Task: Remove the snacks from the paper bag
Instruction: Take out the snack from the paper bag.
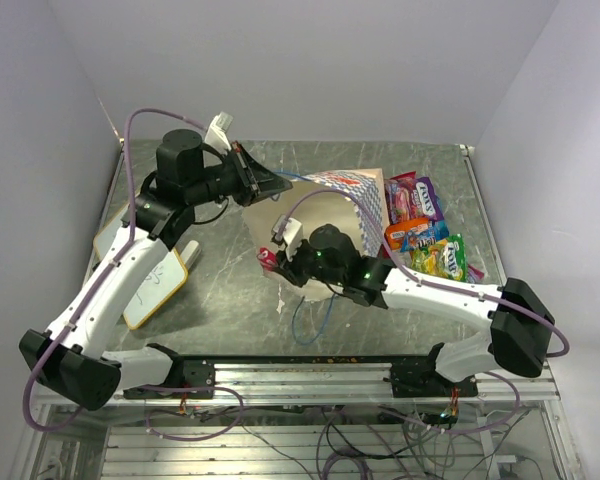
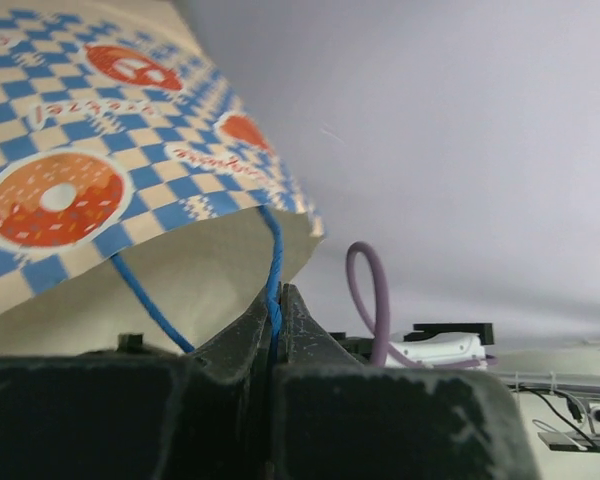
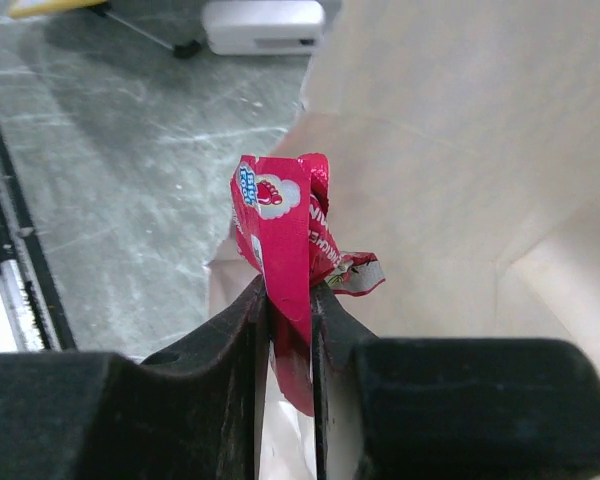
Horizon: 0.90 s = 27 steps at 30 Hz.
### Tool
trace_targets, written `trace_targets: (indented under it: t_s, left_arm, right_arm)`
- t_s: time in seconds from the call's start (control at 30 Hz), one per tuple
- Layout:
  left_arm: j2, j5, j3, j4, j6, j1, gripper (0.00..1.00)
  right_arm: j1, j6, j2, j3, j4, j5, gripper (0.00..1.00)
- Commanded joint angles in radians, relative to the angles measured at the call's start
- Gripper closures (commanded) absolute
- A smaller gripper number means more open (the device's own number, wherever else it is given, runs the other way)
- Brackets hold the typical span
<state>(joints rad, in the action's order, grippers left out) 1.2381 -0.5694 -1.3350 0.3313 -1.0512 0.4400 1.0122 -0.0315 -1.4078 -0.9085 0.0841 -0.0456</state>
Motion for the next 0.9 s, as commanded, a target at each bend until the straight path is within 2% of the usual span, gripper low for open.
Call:
trace_targets:
  t_s: [0.0,0.3,0.4,0.5,0.6,0.77,0.87]
  left_arm:
    - [-0.027,-0.023,-0.064,-0.073,-0.048,-0.004,0.93]
    - [-0.051,-0.012,-0.035,-0.078,-0.081,-0.004,0.93]
    - [-0.054,-0.004,-0.042,-0.08,-0.093,-0.004,0.93]
    - [-0.04,0.008,-0.094,-0.021,-0.057,-0.004,0.93]
    - [-0.03,0.009,-0.112,0.024,-0.029,-0.004,0.93]
    - [-0.018,-0.007,-0.098,-0.03,-0.068,-0.004,0.93]
    - [0.003,-0.025,-0.119,-0.061,-0.09,-0.004,0.93]
  right_arm:
    - [0.02,-0.013,0.021,-0.048,0.027,-0.078,0.9]
    - [0.022,0.01,-0.006,-0.12,0.09,-0.075,0.9]
    - [0.023,-0.032,0.045,-0.133,0.041,-0.121,0.9]
    - [0.022,-0.088,0.131,-0.123,-0.028,-0.211,0.91]
    - [0.023,-0.123,0.22,-0.108,-0.099,-0.231,0.92]
    - [0.023,-0.134,0.34,-0.12,-0.199,-0.061,0.94]
    - [0.022,-0.144,0.401,-0.133,-0.177,0.087,0.98]
